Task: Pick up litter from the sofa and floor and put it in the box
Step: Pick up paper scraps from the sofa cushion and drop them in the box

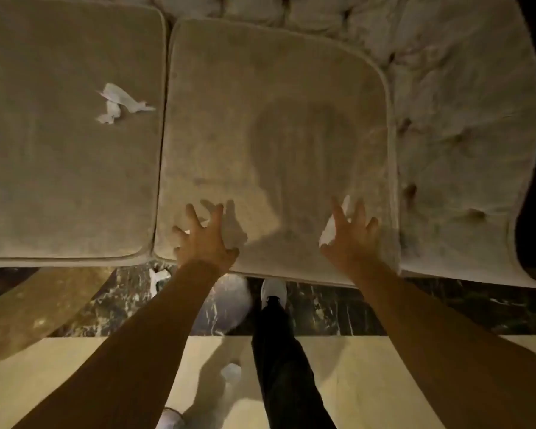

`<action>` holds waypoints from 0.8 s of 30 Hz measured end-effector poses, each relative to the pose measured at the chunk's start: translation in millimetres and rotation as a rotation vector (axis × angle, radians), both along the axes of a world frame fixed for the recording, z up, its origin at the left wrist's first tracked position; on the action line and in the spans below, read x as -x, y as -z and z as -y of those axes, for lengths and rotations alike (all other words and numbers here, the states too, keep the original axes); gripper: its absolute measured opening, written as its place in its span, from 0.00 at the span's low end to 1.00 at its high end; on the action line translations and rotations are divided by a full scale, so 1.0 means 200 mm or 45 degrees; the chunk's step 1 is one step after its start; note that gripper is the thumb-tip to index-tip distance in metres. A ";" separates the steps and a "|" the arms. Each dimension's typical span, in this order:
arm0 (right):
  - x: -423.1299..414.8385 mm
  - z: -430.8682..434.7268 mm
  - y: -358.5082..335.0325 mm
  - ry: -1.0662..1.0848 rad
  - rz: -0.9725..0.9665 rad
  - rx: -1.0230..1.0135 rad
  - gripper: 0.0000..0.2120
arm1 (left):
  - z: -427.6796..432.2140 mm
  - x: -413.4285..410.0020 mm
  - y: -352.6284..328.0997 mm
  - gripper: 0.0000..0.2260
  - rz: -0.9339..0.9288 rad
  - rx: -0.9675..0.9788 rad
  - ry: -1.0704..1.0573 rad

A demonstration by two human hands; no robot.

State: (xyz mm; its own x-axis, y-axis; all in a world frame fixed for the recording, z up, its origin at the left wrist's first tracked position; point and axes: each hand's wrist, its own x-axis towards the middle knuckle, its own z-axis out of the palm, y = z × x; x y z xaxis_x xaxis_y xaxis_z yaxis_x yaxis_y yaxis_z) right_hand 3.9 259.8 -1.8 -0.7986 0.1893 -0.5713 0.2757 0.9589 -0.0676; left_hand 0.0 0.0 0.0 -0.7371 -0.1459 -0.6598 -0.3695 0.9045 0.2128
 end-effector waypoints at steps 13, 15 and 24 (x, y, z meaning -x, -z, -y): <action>0.06 -0.12 0.63 0.010 -0.052 -0.032 0.15 | -0.01 -0.02 0.50 0.20 -0.125 0.099 -0.015; 0.04 -0.10 0.59 0.064 -0.030 0.053 0.11 | 0.01 -0.05 0.48 0.15 -0.152 0.069 0.092; -0.34 0.29 -0.28 0.130 -0.364 0.410 0.08 | -0.04 -0.28 -0.32 0.11 -0.363 -0.220 0.222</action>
